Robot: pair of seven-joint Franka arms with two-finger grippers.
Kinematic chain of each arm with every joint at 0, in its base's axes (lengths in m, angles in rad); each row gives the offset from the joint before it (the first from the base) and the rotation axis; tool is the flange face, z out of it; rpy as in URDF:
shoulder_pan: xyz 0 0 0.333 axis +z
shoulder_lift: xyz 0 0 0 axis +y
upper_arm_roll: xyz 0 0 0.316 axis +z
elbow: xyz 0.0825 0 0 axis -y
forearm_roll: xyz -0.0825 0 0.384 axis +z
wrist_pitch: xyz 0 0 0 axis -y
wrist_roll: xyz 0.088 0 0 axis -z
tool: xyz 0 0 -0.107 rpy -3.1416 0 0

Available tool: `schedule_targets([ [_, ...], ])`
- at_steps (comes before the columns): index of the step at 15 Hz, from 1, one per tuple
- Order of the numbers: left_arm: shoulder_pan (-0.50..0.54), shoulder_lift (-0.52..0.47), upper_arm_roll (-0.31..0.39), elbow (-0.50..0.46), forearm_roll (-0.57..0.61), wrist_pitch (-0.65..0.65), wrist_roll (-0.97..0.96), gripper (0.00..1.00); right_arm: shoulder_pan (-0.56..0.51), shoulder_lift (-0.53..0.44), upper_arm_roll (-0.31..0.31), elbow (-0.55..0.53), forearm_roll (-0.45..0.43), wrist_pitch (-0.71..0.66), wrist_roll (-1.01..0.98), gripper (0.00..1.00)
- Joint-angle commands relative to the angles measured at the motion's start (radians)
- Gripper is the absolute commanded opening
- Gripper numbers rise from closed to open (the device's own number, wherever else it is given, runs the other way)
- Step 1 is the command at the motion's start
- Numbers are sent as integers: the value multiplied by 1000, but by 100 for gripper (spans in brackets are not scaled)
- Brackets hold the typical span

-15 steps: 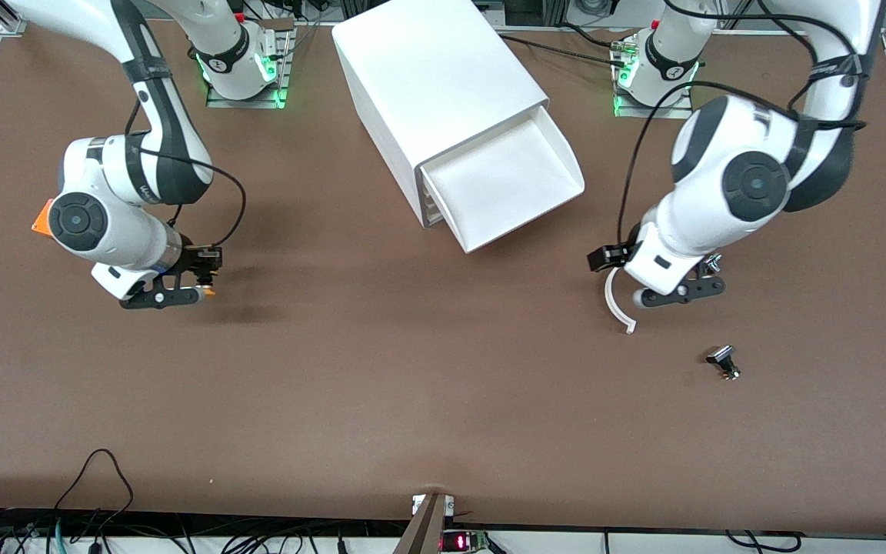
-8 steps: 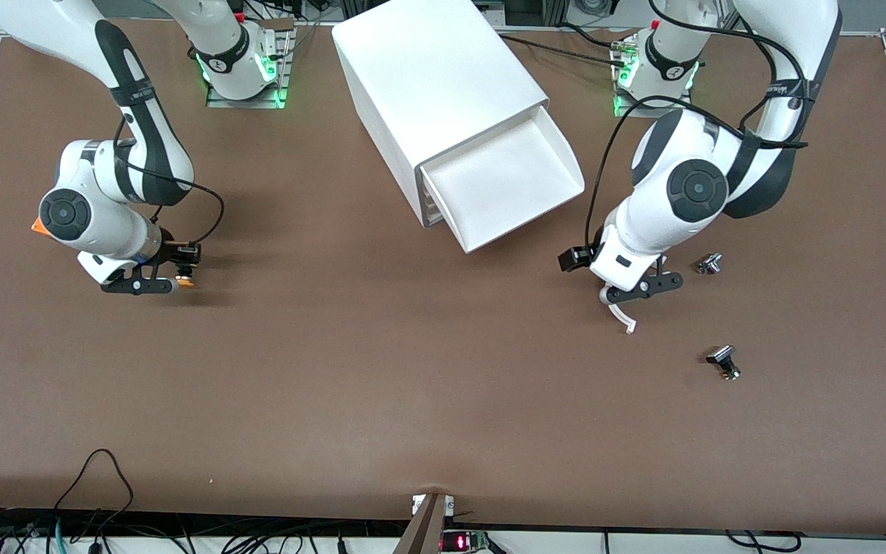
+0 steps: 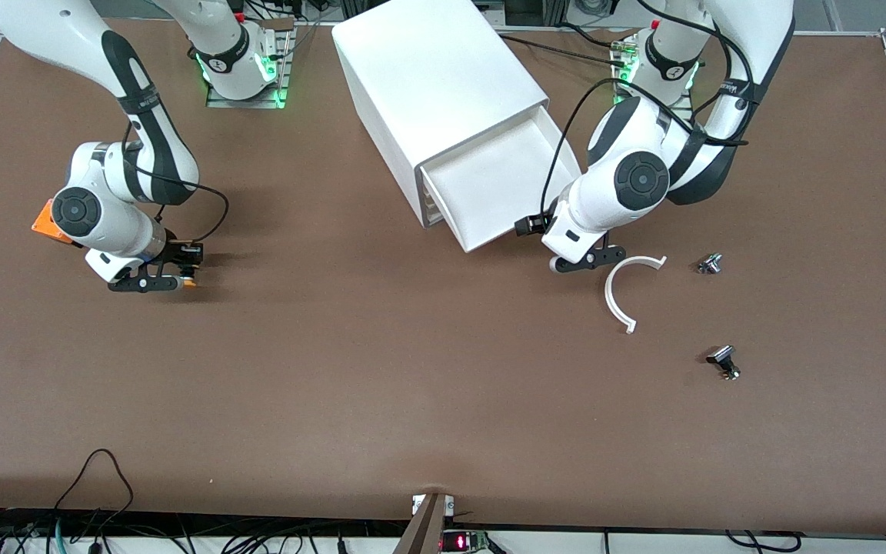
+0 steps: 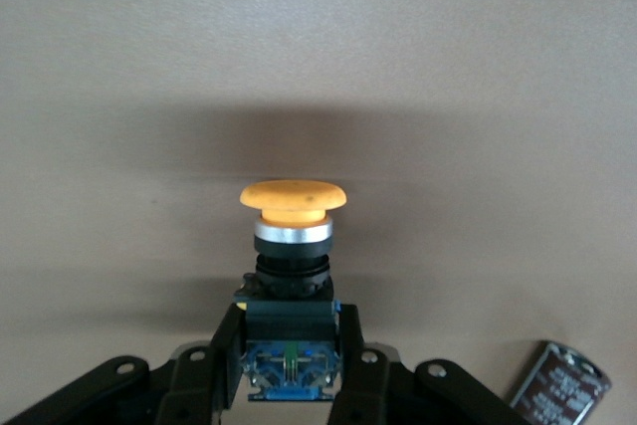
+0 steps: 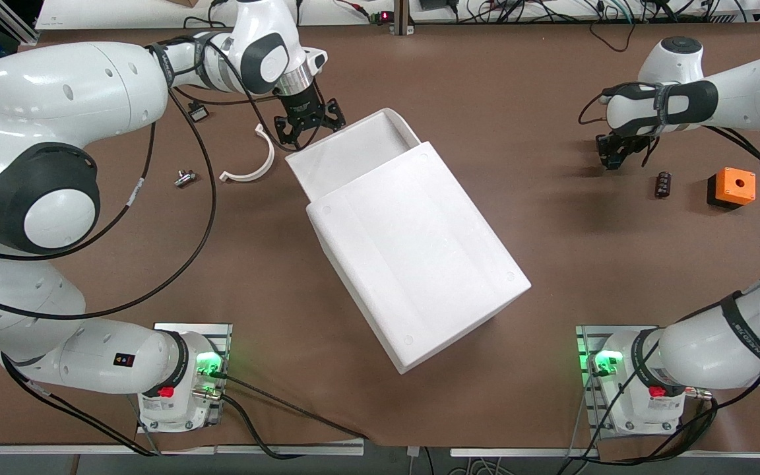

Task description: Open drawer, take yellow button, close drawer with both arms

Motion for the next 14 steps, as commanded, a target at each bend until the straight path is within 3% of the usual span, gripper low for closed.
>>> schedule_targets([
  [1,6,-59,-48,-54,-48,-33,1,100,-12,-8,2,-2,-16,12,-26,61],
  [2,6,-68,-69,-65,-48,-47,1,100,-12,-11,2,1,-16,11,-26,68],
  [4,6,-90,-118,-94,-49,-50,1,100,-11,-17,2,24,-16,3,-26,100],
  [10,6,-94,-243,-145,-49,-48,13,100,-8,-19,12,282,-8,-329,-11,100],
  [14,22,-96,-241,-142,-42,-35,18,100,0,-19,12,434,-8,-490,-14,100],
])
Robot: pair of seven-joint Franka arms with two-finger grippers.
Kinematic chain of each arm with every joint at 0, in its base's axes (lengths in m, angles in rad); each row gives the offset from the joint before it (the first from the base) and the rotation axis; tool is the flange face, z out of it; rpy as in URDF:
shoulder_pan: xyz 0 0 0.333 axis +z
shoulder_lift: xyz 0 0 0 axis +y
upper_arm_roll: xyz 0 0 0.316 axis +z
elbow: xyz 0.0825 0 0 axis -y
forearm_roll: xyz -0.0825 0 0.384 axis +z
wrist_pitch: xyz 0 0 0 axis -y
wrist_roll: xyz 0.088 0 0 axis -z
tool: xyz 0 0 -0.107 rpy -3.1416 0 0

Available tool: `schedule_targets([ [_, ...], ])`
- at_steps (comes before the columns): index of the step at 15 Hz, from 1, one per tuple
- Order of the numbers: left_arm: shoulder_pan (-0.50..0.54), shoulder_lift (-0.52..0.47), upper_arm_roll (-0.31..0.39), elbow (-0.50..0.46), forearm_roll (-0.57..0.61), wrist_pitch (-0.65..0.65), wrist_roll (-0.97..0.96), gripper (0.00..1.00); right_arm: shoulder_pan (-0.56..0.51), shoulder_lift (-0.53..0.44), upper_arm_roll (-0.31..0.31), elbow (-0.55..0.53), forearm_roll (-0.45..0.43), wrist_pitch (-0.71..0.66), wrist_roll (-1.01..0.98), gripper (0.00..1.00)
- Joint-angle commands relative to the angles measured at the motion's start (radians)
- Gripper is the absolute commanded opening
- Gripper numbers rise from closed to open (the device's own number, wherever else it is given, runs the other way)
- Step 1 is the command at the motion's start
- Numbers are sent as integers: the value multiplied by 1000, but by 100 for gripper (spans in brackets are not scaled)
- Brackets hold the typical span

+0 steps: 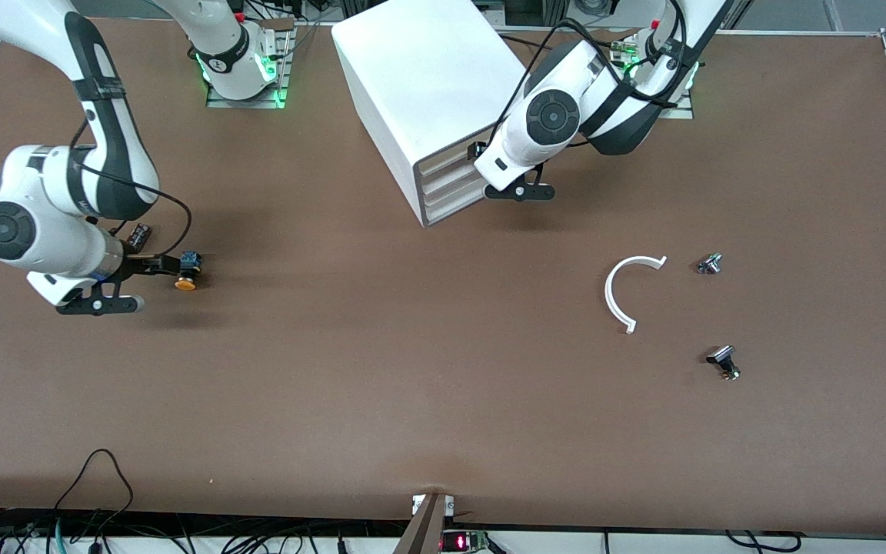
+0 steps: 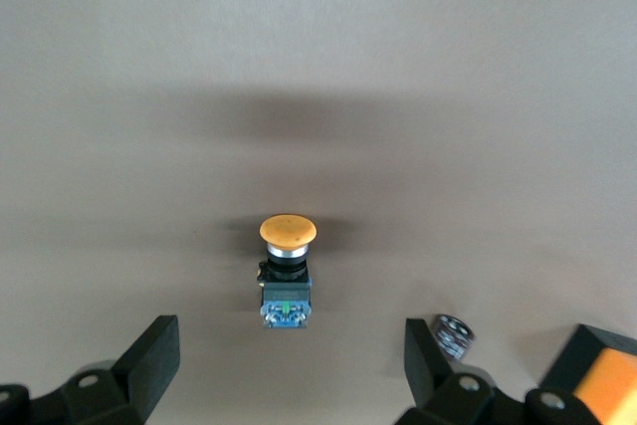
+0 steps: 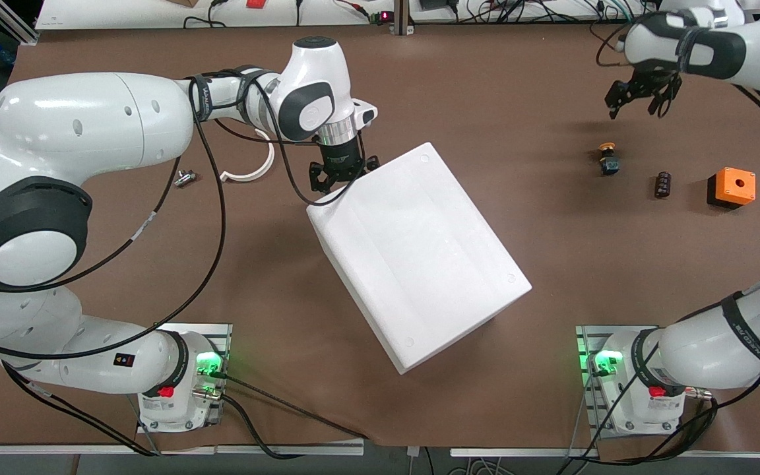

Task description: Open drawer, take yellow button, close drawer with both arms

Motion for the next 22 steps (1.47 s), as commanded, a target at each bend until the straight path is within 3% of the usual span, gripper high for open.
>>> schedule_targets([
  [1,40,-33,2,-22,-10,23,20,100,7,6,8,114,-5,-113,-2,100],
  [4,153,-64,71,2,-13,132,20,100,71,6,8,214,3,-208,1,100],
  [7,193,-78,149,56,-7,247,24,100,93,10,10,333,14,-326,111,100],
  [9,213,-102,207,93,64,242,113,100,99,12,23,395,64,-376,161,100],
  [13,216,-148,343,258,102,-65,383,100,73,1,-6,516,72,-380,156,100],
  [15,216,-185,399,315,153,-175,505,100,59,-19,-29,527,84,-400,165,100],
  [18,229,-295,419,298,244,-266,586,100,-50,-71,-6,519,132,-437,162,100],
  [20,252,-299,419,315,250,-332,588,100,-122,-105,31,509,137,-489,167,100],
  [22,256,-294,419,315,250,-331,588,100,-130,-126,27,515,118,-514,162,100],
])
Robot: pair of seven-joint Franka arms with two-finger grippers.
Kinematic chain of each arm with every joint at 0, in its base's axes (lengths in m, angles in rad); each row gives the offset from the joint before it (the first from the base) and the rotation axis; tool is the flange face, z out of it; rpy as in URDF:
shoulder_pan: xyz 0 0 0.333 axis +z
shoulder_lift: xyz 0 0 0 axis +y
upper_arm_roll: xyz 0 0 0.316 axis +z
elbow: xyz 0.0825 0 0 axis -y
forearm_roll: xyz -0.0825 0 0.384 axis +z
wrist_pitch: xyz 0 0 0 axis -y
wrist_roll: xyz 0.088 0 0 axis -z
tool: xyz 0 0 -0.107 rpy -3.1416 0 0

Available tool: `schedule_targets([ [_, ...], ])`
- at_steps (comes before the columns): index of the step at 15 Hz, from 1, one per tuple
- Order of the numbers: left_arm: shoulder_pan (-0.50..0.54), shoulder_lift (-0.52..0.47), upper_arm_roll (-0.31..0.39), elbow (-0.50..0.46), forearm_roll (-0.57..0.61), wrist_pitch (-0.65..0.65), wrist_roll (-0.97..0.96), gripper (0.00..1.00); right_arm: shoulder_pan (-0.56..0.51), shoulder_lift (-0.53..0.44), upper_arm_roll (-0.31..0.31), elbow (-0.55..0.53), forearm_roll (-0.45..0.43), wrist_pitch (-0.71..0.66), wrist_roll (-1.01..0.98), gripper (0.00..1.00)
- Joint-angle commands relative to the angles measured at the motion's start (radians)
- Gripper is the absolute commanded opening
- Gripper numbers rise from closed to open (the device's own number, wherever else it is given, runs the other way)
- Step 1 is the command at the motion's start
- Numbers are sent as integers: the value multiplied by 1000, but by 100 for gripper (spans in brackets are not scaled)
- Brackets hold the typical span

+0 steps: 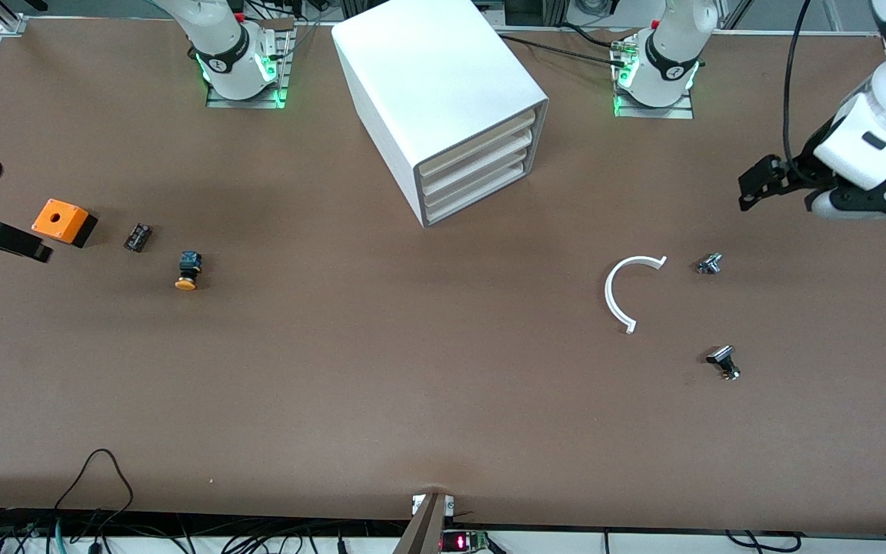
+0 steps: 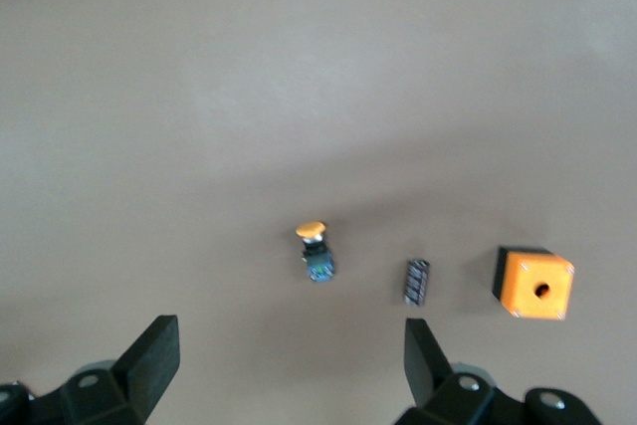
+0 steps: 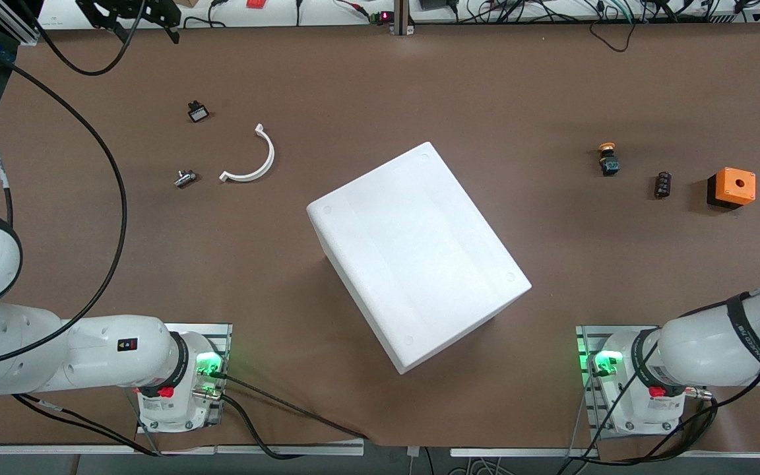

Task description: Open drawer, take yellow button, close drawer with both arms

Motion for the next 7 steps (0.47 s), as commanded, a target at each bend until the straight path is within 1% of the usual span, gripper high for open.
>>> schedule_targets([
  [1,10,7,-4,-4,21,-11,25,100,-28,-38,23,-4,-7,-46,1,100],
  [3,15,3,-6,-4,21,-21,25,100,-28,-67,21,-8,-47,-59,-31,100],
  [6,18,0,-4,-2,20,-27,23,100,-25,-78,34,-13,-48,-79,-45,100],
  [7,21,0,-4,-2,20,-35,22,100,-23,-87,35,-16,-48,-85,-79,100],
])
